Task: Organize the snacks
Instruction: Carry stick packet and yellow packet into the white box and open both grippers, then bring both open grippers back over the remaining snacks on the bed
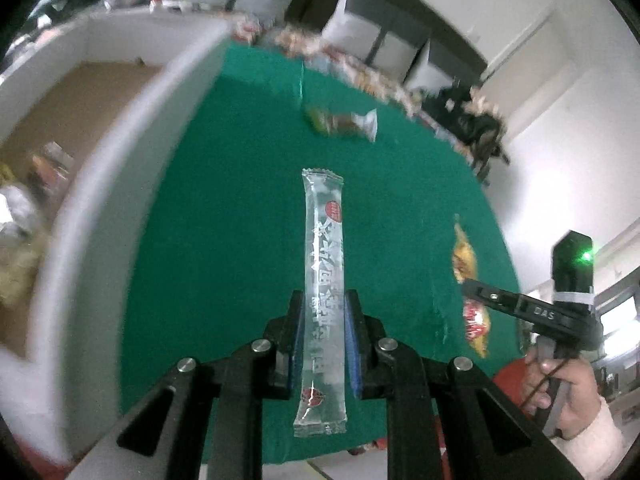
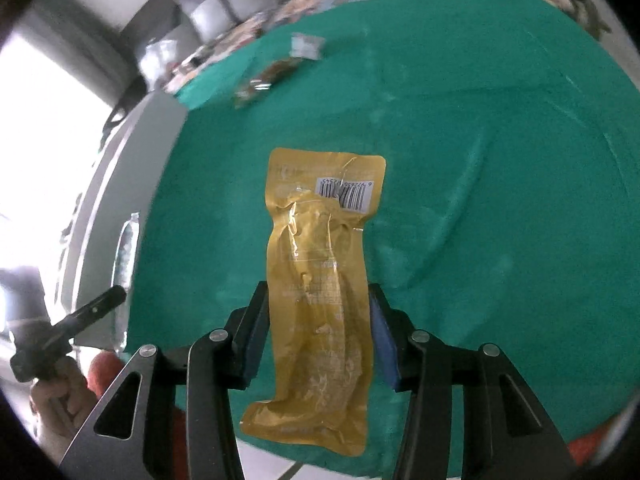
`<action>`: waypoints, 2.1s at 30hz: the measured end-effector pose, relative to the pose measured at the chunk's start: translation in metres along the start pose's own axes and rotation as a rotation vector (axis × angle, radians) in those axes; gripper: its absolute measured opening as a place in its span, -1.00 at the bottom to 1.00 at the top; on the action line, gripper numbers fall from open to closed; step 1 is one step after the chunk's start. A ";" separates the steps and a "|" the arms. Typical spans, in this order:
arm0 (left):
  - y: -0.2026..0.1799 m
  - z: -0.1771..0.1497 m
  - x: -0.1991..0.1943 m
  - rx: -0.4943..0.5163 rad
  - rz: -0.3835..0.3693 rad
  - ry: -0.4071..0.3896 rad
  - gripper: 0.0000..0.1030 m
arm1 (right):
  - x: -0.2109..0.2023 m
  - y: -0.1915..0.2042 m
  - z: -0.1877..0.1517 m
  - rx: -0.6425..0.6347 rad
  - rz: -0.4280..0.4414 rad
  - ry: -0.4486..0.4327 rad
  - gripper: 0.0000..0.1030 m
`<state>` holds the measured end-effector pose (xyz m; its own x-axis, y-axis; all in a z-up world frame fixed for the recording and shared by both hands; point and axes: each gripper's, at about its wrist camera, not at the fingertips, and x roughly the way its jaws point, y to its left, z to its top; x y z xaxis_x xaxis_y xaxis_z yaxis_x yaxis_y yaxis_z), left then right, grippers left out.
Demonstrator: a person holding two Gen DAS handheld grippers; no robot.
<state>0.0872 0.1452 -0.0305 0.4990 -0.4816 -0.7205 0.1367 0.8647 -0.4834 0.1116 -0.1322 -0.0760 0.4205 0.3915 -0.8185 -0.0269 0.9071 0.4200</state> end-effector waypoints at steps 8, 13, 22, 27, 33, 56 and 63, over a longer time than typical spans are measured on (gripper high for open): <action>0.084 0.043 -0.102 -0.113 0.142 -0.189 -0.65 | 0.003 0.180 0.050 -0.260 0.238 -0.044 -0.03; 0.138 0.052 -0.127 -0.185 0.257 -0.223 -0.65 | 0.018 0.284 0.053 -0.404 0.332 -0.028 -0.02; 0.197 0.018 -0.120 -0.244 0.502 -0.174 0.37 | 0.096 0.347 0.027 -0.472 0.264 0.046 0.34; 0.183 0.009 -0.129 -0.235 0.503 -0.248 0.56 | 0.083 0.295 0.026 -0.423 0.238 -0.002 0.39; 0.108 0.021 -0.114 -0.116 0.381 -0.285 0.69 | 0.062 0.178 0.011 -0.449 0.002 -0.129 0.49; -0.071 0.024 0.180 0.306 0.379 0.003 0.90 | 0.026 -0.070 0.015 -0.299 -0.413 -0.297 0.49; -0.068 0.030 0.204 0.364 0.373 -0.003 1.00 | 0.041 -0.085 0.026 -0.261 -0.424 -0.256 0.50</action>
<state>0.2053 -0.0078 -0.1300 0.5731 -0.1315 -0.8089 0.2378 0.9713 0.0106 0.1549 -0.1971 -0.1352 0.6492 -0.0370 -0.7597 -0.0170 0.9979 -0.0630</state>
